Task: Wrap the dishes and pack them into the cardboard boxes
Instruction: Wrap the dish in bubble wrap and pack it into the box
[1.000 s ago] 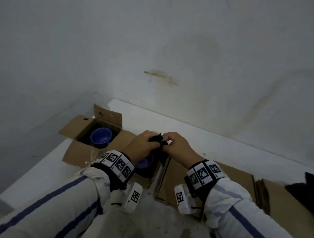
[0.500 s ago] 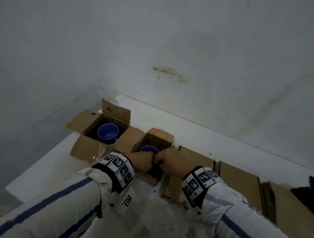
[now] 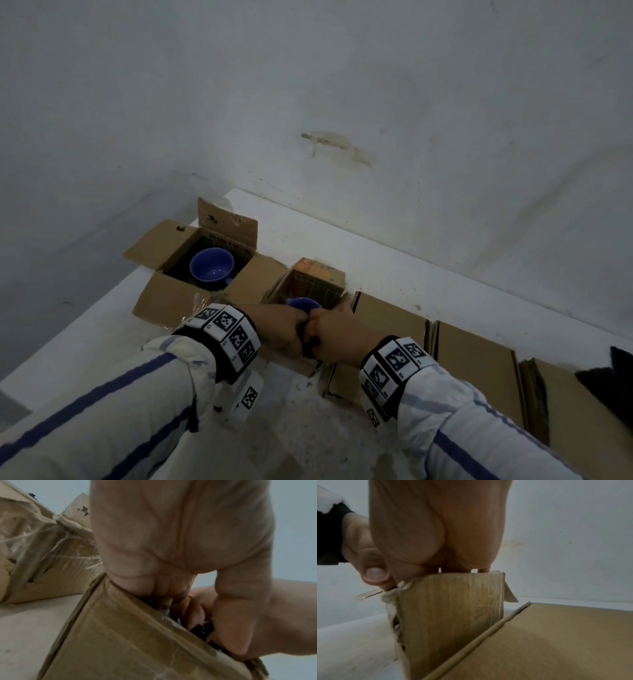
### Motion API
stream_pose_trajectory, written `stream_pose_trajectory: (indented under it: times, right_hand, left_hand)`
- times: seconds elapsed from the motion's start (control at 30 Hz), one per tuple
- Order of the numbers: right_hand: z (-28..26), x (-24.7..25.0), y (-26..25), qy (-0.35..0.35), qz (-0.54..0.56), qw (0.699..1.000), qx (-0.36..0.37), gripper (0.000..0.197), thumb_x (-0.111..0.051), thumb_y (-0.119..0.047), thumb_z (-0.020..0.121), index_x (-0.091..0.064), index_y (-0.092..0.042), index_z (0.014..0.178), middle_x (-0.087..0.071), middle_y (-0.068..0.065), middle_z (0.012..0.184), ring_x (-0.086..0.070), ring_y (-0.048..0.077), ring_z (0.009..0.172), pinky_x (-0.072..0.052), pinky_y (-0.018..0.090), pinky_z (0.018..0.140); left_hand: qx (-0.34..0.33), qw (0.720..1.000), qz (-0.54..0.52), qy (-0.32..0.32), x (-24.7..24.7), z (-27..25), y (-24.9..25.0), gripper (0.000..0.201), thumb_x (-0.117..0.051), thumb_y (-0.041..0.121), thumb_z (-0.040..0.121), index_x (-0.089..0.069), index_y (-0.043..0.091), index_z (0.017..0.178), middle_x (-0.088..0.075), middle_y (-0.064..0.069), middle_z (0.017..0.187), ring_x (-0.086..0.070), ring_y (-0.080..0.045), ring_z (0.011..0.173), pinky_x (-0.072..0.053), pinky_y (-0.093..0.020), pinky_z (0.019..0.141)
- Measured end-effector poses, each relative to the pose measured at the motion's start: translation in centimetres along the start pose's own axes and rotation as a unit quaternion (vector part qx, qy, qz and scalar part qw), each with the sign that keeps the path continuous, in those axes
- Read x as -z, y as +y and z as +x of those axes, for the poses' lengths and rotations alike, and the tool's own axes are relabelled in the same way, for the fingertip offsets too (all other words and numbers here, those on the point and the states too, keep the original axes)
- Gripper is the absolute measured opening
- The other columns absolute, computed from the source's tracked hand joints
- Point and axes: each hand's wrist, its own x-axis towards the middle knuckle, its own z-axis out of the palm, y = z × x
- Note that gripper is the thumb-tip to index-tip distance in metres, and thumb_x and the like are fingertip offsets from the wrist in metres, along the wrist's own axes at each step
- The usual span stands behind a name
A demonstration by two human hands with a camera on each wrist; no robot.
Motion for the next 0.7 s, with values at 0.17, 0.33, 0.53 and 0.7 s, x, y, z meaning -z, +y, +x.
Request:
stream_pose_trajectory:
  times: [0.17,0.33,0.53,0.7]
  right_hand:
    - [0.3,-0.3,0.1,0.047,0.025,0.999,-0.011,0.020,-0.053,-0.021,0.089,-0.069,-0.025,0.101,-0.067,-0.007,0.106,-0.052,0.018,0.103,-0.015,0.035,0.088]
    - [0.3,-0.8,0.2,0.021,-0.008,1.000,-0.021,0.026,-0.047,-0.022,0.092,-0.071,-0.023,0.102,-0.071,-0.001,0.099,-0.056,0.019,0.100,-0.022,0.040,0.101]
    - [-2.7,1.6,2.4,0.157,0.158,0.972,-0.075,0.030,-0.049,-0.013,0.090,-0.069,-0.021,0.112,-0.063,0.002,0.120,-0.057,0.020,0.108,-0.044,0.027,0.093]
    - [-7.1,1.0,6.0,0.224,0.213,0.936,-0.167,0.028,-0.050,-0.012,0.090,-0.069,-0.017,0.109,-0.066,0.005,0.117,-0.058,0.022,0.110,-0.037,0.022,0.086]
  left_hand:
    - [-0.003,0.998,0.048,0.027,-0.3,-0.1,0.0,0.046,-0.067,0.017,0.084,-0.050,0.015,0.127,-0.060,-0.008,0.121,-0.058,-0.025,0.108,-0.047,-0.033,0.091]
    - [-0.014,0.997,0.069,0.030,-0.5,-0.4,0.4,0.046,-0.064,0.018,0.087,-0.050,0.017,0.130,-0.061,-0.007,0.123,-0.057,-0.025,0.113,-0.043,-0.031,0.093]
    - [-0.030,0.985,0.077,0.151,0.4,-0.9,3.7,0.032,-0.049,0.010,0.092,-0.057,0.008,0.123,-0.059,-0.010,0.122,-0.056,-0.025,0.108,-0.043,-0.029,0.086]
    - [-0.076,0.970,0.005,0.231,0.0,1.6,9.4,0.032,-0.044,0.016,0.095,-0.056,0.015,0.124,-0.056,-0.002,0.127,-0.051,-0.018,0.115,-0.039,-0.024,0.091]
